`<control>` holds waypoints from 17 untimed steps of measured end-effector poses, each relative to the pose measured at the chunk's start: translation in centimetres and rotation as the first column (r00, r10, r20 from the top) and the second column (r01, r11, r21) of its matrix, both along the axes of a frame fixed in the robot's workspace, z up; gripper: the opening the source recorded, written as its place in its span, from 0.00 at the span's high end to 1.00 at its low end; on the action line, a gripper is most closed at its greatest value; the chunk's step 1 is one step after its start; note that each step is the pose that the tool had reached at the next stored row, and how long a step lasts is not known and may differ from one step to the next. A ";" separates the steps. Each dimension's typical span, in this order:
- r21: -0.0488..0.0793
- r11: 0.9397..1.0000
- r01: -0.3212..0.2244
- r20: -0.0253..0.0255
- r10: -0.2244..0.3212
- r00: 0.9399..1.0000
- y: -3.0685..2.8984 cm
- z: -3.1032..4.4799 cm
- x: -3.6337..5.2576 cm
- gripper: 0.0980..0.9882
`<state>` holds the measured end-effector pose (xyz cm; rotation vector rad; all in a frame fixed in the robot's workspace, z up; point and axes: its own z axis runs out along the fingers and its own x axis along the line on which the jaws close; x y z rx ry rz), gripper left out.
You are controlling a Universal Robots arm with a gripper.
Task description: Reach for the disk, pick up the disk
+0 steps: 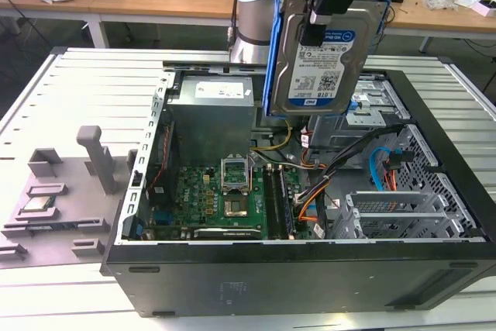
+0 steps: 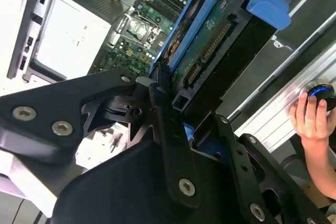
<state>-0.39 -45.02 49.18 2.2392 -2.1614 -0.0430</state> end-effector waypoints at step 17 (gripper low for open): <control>0.000 1.000 0.000 0.000 0.000 1.000 -3.85 -0.03 0.00 0.70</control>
